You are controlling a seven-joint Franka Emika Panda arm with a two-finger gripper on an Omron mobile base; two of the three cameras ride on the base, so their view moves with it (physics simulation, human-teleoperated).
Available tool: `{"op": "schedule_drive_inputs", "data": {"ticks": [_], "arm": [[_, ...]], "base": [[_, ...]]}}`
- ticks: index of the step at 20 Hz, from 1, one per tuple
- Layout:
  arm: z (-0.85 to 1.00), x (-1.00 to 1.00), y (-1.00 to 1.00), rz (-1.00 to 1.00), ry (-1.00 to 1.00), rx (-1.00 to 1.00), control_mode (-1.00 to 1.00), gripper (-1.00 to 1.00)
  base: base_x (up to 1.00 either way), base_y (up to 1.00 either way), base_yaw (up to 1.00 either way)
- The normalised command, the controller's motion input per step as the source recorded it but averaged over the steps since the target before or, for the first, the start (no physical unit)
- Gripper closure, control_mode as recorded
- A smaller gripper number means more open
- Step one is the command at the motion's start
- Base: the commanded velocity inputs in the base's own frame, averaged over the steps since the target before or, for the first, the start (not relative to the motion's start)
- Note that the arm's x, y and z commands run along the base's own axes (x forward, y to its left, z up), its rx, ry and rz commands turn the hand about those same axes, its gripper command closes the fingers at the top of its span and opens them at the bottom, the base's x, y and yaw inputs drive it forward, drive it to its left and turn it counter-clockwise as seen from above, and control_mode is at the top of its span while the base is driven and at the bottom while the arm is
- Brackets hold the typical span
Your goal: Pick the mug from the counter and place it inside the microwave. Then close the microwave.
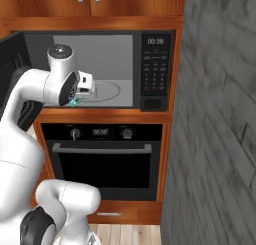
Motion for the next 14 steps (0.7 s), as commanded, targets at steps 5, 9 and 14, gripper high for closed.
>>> {"op": "schedule_drive_inputs", "data": {"ticks": [5, 9, 14], "arm": [[-0.2, 0.7, 0.1, 0.0, 0.0, 0.0, -1.0, 1.0], [-0.12, 0.53, 0.12, 0.0, 0.0, 0.0, -1.0, 1.0], [-0.21, 0.32, 0.11, 0.0, 0.0, 0.0, -1.0, 1.0]], "base": [[0.0, 0.0, 0.0], [0.0, 0.0, 0.0], [0.0, 0.0, 0.0]]}}
